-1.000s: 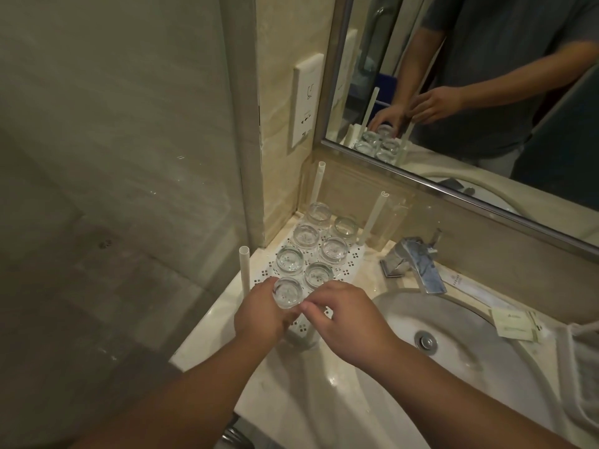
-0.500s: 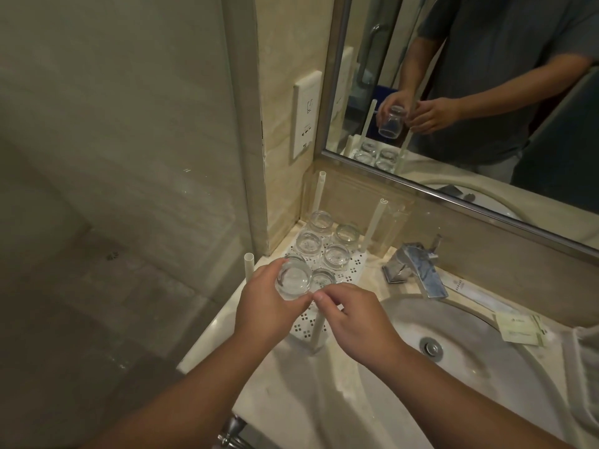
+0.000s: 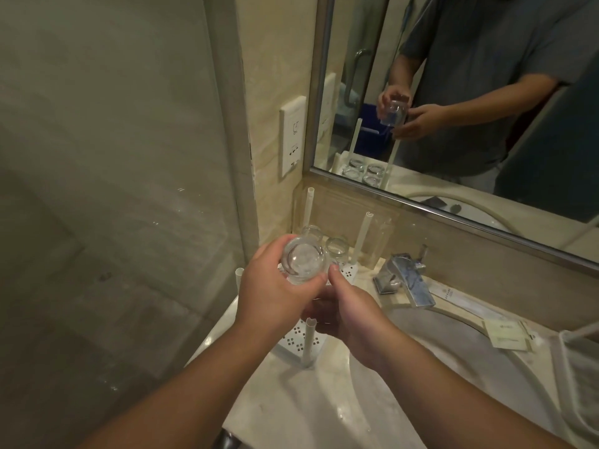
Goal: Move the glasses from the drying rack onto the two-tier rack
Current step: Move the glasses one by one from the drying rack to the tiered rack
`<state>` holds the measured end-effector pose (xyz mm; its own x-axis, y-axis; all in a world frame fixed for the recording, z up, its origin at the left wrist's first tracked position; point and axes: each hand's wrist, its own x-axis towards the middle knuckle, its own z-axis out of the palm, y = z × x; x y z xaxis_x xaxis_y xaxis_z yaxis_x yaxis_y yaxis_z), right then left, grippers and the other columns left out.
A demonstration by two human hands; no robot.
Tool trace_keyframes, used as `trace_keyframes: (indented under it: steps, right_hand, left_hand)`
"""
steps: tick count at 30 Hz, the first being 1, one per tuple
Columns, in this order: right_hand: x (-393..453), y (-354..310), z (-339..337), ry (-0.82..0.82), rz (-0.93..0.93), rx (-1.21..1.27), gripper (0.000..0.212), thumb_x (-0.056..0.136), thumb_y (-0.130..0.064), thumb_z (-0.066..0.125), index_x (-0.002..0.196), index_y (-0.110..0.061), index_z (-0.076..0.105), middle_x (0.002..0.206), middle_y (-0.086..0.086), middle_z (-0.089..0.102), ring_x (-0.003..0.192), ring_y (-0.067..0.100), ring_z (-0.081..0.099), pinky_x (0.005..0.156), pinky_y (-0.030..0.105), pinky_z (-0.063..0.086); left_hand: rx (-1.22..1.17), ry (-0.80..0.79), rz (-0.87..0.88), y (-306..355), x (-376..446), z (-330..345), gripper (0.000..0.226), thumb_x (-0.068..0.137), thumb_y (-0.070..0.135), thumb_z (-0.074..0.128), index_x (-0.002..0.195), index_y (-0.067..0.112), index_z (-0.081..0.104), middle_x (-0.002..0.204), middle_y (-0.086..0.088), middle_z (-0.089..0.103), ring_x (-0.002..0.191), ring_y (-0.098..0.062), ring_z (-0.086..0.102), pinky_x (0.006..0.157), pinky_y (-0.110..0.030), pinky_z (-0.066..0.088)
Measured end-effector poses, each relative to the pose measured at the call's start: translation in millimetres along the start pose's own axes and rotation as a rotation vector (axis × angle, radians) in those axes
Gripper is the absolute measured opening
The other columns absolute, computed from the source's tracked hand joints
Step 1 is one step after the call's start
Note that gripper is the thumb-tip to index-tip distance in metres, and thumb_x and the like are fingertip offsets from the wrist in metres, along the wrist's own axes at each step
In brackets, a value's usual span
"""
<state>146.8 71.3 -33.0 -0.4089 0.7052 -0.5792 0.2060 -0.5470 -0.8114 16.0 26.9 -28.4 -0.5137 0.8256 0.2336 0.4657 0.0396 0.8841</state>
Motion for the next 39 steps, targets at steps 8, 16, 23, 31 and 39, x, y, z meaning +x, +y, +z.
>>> trace_keyframes:
  steps: [8, 16, 23, 31, 39]
  right_hand:
    - [-11.5, -18.3, -9.3, -0.160, -0.039, 0.310, 0.053, 0.077, -0.060, 0.061, 0.092, -0.010, 0.068, 0.079, 0.009, 0.049, 0.073, 0.017, 0.060, 0.084, 0.034, 0.037]
    - [-19.2, -34.1, -14.3, -0.053, -0.308, 0.433, 0.050, 0.063, -0.020, 0.081, 0.108, -0.006, 0.063, 0.102, 0.010, 0.072, 0.093, 0.024, 0.070, 0.090, 0.038, 0.056]
    - [-28.4, -32.2, -14.1, 0.257, -0.584, 0.041, 0.068, 0.062, -0.017, 0.087, 0.121, -0.030, 0.057, 0.113, -0.012, 0.067, 0.101, 0.008, 0.068, 0.081, 0.028, 0.057]
    - [-47.4, -22.6, -29.9, 0.432, -0.670, -0.318, 0.082, 0.068, -0.026, 0.083, 0.133, -0.049, 0.037, 0.113, -0.038, 0.050, 0.107, -0.017, 0.052, 0.082, 0.012, 0.047]
    - [-76.9, -24.3, -79.4, 0.580, -0.646, -0.379, 0.108, 0.061, -0.040, 0.089, 0.151, -0.033, 0.029, 0.134, -0.025, 0.048, 0.115, -0.003, 0.052, 0.098, 0.025, 0.045]
  left_hand:
    - [-0.238, -0.064, -0.021, 9.9, 1.5, 0.0, 0.053, 0.056, 0.045, 0.082, 0.103, 0.044, 0.057, 0.096, 0.013, 0.070, 0.087, -0.005, 0.069, 0.076, -0.030, 0.059]
    - [-0.320, -0.096, 0.023, 10.4, -2.1, 6.7, 0.071, 0.057, 0.037, 0.084, 0.118, 0.056, 0.052, 0.116, 0.017, 0.064, 0.103, -0.008, 0.069, 0.082, -0.028, 0.058]
    - [-0.321, -0.152, 0.001, 17.3, -8.1, 20.1, 0.079, 0.057, 0.039, 0.086, 0.122, 0.063, 0.047, 0.115, 0.021, 0.069, 0.102, -0.003, 0.069, 0.081, -0.030, 0.059]
    - [-0.360, -0.237, -0.039, 33.1, -21.1, 41.7, 0.090, 0.052, 0.040, 0.082, 0.136, 0.042, 0.046, 0.123, 0.021, 0.065, 0.111, -0.001, 0.065, 0.096, -0.040, 0.054]
    - [-0.389, -0.372, 0.032, 64.2, -36.0, 89.0, 0.084, 0.063, 0.012, 0.081, 0.135, 0.038, 0.046, 0.121, 0.033, 0.062, 0.110, 0.008, 0.062, 0.083, -0.017, 0.054]
